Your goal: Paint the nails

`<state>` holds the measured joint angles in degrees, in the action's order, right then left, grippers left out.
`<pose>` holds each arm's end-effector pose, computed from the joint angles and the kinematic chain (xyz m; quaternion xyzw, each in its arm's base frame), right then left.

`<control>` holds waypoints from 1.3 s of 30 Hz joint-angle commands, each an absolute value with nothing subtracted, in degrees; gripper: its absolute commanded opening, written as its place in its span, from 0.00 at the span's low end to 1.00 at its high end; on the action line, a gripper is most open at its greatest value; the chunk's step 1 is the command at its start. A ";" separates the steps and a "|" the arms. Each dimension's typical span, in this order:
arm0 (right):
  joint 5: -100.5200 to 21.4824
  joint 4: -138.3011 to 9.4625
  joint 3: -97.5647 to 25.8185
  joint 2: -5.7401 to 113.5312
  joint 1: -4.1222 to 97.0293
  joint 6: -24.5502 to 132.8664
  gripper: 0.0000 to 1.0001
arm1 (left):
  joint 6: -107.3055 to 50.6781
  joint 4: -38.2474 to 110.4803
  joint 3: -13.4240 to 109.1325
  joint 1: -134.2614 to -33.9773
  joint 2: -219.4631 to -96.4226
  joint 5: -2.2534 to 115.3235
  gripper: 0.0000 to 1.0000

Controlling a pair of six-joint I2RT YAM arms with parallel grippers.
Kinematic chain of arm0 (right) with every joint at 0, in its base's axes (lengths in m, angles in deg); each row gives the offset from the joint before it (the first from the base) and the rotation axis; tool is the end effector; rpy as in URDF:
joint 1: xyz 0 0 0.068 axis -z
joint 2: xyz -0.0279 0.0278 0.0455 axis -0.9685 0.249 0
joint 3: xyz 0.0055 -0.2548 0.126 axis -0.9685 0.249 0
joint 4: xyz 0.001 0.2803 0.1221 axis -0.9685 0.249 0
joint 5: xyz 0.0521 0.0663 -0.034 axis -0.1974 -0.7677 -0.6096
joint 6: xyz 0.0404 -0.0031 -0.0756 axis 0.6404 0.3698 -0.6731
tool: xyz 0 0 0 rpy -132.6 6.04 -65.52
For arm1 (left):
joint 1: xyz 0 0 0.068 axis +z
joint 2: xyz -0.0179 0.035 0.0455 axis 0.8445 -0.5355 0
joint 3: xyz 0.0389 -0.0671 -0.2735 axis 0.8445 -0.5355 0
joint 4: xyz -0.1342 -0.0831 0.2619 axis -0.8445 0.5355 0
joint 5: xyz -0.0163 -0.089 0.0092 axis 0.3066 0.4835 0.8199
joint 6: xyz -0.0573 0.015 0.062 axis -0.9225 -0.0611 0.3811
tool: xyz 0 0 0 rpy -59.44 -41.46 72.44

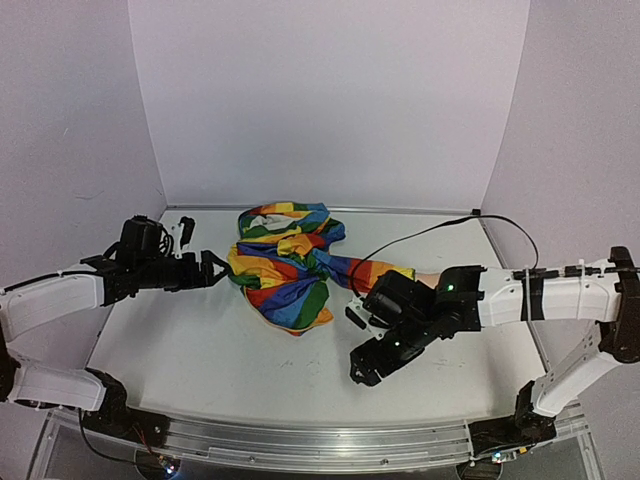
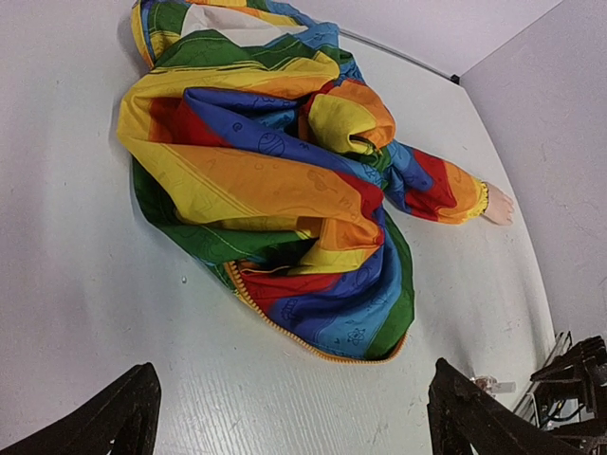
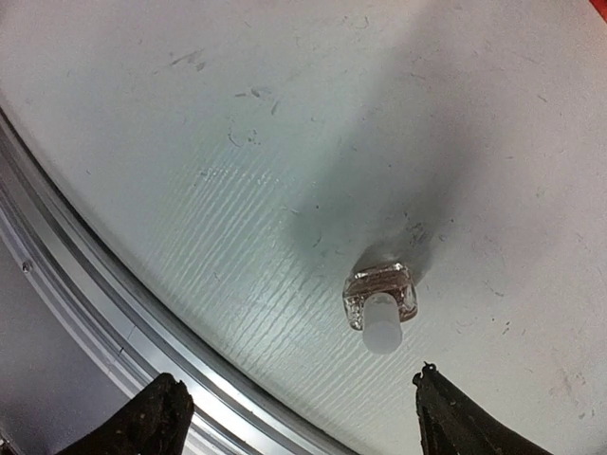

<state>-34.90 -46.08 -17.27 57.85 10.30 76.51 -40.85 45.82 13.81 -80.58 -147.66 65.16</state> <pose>0.1568 0.3505 0.1950 -0.2974 0.8811 0.2859 0.2312 0.2785 -0.1417 0.2016 0.0594 0.8764 -0.3028 0.3697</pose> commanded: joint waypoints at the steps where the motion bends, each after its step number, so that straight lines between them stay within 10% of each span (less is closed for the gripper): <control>1: -32.25 -41.43 -17.42 58.65 10.12 80.16 0.77 | -41.72 44.63 17.03 -80.96 -147.70 65.97 0.99; 34: -26.70 -46.34 -16.84 66.51 10.18 82.40 0.22 | -42.23 44.64 19.65 -81.15 -150.83 70.69 0.99; 39: -25.32 -46.73 -18.16 65.02 10.16 83.28 0.01 | -41.63 44.64 20.79 -82.88 -150.43 70.79 0.99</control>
<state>-26.75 -48.39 -17.17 65.89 10.28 82.15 -42.23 45.75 16.96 -81.19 -150.94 69.75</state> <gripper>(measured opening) 0.096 0.995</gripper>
